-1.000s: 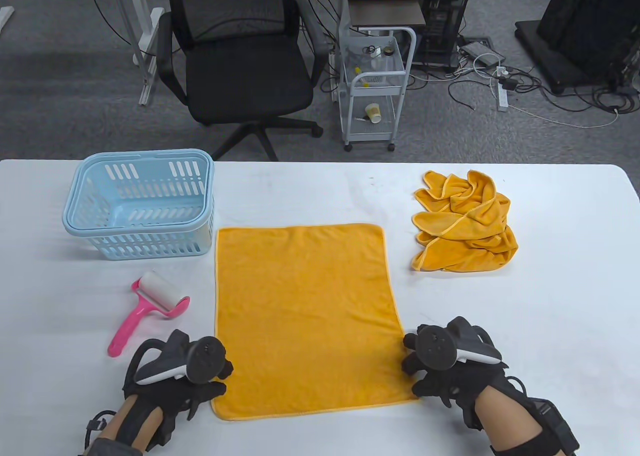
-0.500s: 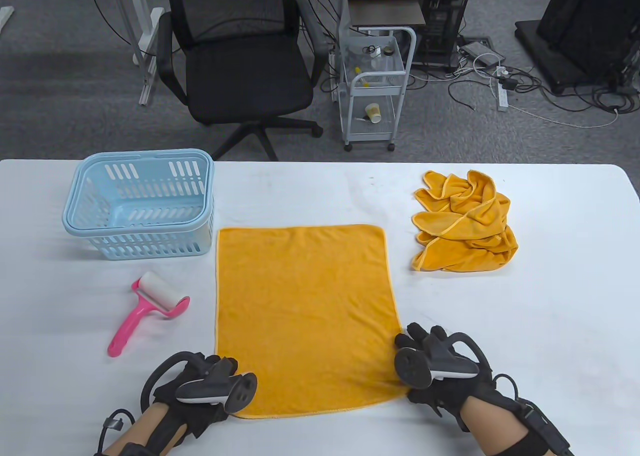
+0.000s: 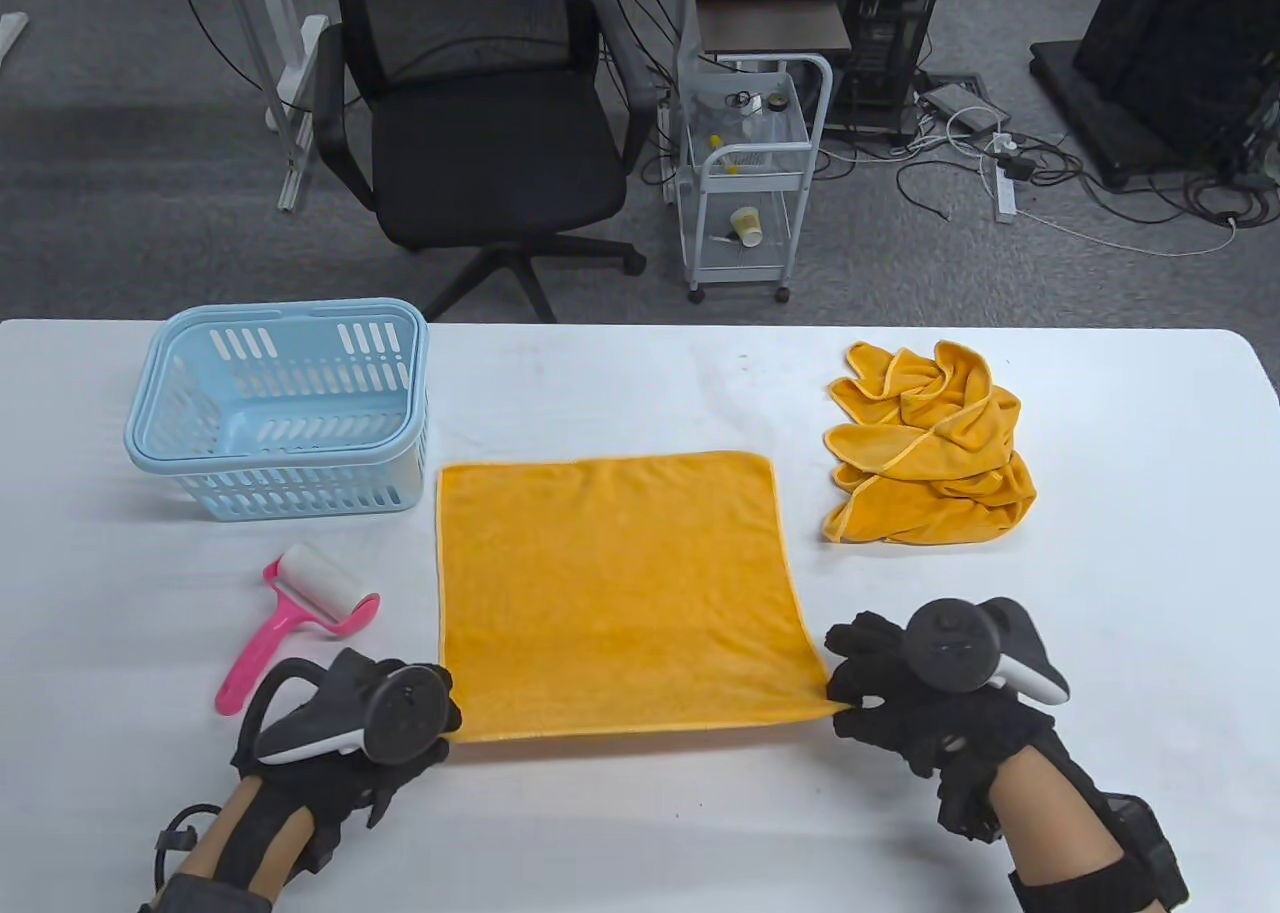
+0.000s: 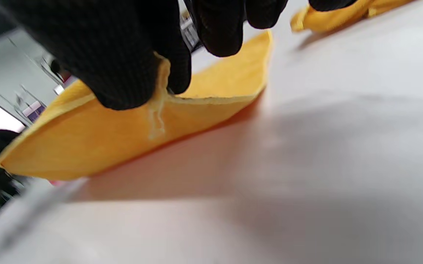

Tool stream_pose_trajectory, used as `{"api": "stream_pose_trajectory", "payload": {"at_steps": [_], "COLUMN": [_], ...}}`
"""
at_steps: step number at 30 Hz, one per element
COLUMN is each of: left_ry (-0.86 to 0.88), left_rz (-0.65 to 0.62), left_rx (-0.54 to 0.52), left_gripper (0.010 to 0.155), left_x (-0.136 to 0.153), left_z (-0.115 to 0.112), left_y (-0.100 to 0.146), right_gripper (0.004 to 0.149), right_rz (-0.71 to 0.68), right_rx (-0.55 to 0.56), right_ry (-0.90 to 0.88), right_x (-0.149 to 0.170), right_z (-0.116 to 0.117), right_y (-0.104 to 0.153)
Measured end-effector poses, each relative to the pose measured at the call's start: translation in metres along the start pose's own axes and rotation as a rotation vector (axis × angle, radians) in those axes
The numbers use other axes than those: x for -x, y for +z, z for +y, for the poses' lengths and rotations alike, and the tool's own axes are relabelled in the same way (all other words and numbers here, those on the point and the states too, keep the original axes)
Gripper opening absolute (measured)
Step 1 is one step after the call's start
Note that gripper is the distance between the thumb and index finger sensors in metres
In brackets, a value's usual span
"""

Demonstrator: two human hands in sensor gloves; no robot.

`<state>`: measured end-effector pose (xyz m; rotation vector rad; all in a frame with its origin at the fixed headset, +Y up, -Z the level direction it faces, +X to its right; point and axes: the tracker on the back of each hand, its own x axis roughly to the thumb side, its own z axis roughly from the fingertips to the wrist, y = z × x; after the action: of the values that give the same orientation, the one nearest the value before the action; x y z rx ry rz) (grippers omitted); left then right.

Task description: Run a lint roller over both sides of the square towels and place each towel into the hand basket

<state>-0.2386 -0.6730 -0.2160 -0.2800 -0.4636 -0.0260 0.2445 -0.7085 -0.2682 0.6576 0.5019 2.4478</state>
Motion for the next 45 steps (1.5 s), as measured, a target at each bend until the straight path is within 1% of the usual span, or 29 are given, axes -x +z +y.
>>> {"api": "stream_pose_trajectory", "payload": {"at_steps": [3, 4, 6, 7, 9, 12, 15, 17, 19, 21, 22, 23, 24, 26, 28, 29, 30, 32, 33, 34, 36, 38, 40, 41, 42, 43, 44, 45], "left_ry": [0.031, 0.037, 0.043, 0.037, 0.025, 0.052, 0.09, 0.132, 0.161, 0.186, 0.194, 0.216, 0.226, 0.225, 0.222, 0.219, 0.221, 0.218, 0.217, 0.213, 0.22, 0.222, 0.217, 0.212, 0.204, 0.205, 0.215, 0.213], "left_rz": [0.001, -0.002, -0.012, -0.011, -0.012, -0.021, -0.025, -0.018, -0.002, 0.041, 0.056, 0.084, 0.103, 0.151, 0.192, 0.213, 0.229, 0.276, 0.294, 0.323, 0.368, 0.407, 0.454, 0.488, 0.517, 0.544, 0.563, 0.563], "left_rx": [-0.18, -0.222, -0.323, -0.356, -0.443, -0.521, -0.559, -0.558, -0.532, -0.482, -0.464, -0.433, -0.406, -0.323, -0.254, -0.217, -0.192, -0.118, -0.1, -0.068, -0.018, -0.005, -0.029, -0.046, -0.071, -0.109, -0.131, -0.139], "left_gripper": [0.034, 0.035, 0.035, 0.036, 0.037, 0.038, 0.038, 0.038, 0.037, 0.037, 0.037, 0.037, 0.037, 0.036, 0.036, 0.036, 0.036, 0.036, 0.036, 0.036, 0.036, 0.036, 0.036, 0.037, 0.038, 0.04, 0.046, 0.053], "left_x": [0.004, 0.003, 0.0, -0.002, -0.006, -0.008, -0.006, -0.001, 0.006, 0.018, 0.022, 0.029, 0.033, 0.041, 0.045, 0.047, 0.048, 0.05, 0.051, 0.053, 0.056, 0.06, 0.063, 0.064, 0.064, 0.064, 0.063, 0.062], "left_z": [0.055, 0.069, 0.1, 0.111, 0.138, 0.17, 0.193, 0.204, 0.207, 0.203, 0.201, 0.193, 0.187, 0.162, 0.139, 0.118, 0.106, 0.071, 0.061, 0.045, 0.021, 0.005, -0.003, -0.005, -0.005, -0.006, -0.006, -0.006], "left_y": [0.028, 0.036, 0.055, 0.063, 0.082, 0.102, 0.111, 0.105, 0.092, 0.067, 0.057, 0.04, 0.027, -0.009, -0.036, -0.058, -0.069, -0.098, -0.105, -0.117, -0.132, -0.144, -0.15, -0.153, -0.154, -0.155, -0.154, -0.154], "right_gripper": [0.039, 0.039, 0.039, 0.039, 0.039, 0.039, 0.039, 0.039, 0.04, 0.041, 0.041, 0.04, 0.04, 0.04, 0.04, 0.04, 0.04, 0.04, 0.04, 0.041, 0.04, 0.041, 0.041, 0.042, 0.045, 0.052, 0.059, 0.062], "right_rz": [-0.104, -0.132, -0.212, -0.237, -0.318, -0.385, -0.396, -0.392, -0.367, -0.299, -0.284, -0.24, -0.215, -0.127, -0.062, -0.001, 0.021, 0.134, 0.154, 0.215, 0.296, 0.354, 0.386, 0.419, 0.437, 0.466, 0.479, 0.476], "right_rx": [0.091, 0.106, 0.158, 0.172, 0.203, 0.24, 0.266, 0.258, 0.238, 0.224, 0.22, 0.205, 0.196, 0.165, 0.147, 0.128, 0.122, 0.089, 0.081, 0.081, 0.087, 0.102, 0.137, 0.181, 0.212, 0.274, 0.337, 0.363], "right_ry": [-0.145, -0.163, -0.206, -0.212, -0.228, -0.236, -0.258, -0.308, -0.358, -0.419, -0.436, -0.473, -0.491, -0.547, -0.593, -0.64, -0.655, -0.702, -0.706, -0.713, -0.688, -0.664, -0.655, -0.641, -0.634, -0.625, -0.615, -0.607], "right_x": [-0.021, -0.027, -0.049, -0.056, -0.08, -0.107, -0.118, -0.117, -0.11, -0.089, -0.084, -0.071, -0.063, -0.033, -0.012, 0.007, 0.014, 0.043, 0.048, 0.06, 0.073, 0.08, 0.081, 0.08, 0.08, 0.078, 0.075, 0.074], "right_z": [-0.046, -0.055, -0.081, -0.089, -0.115, -0.148, -0.17, -0.179, -0.182, -0.177, -0.174, -0.167, -0.161, -0.139, -0.12, -0.1, -0.093, -0.061, -0.055, -0.042, -0.031, -0.024, -0.023, -0.024, -0.024, -0.025, -0.025, -0.027], "right_y": [0.021, 0.027, 0.042, 0.048, 0.066, 0.085, 0.088, 0.081, 0.068, 0.041, 0.035, 0.02, 0.01, -0.02, -0.04, -0.058, -0.063, -0.085, -0.088, -0.095, -0.103, -0.11, -0.114, -0.116, -0.117, -0.118, -0.118, -0.117]}}
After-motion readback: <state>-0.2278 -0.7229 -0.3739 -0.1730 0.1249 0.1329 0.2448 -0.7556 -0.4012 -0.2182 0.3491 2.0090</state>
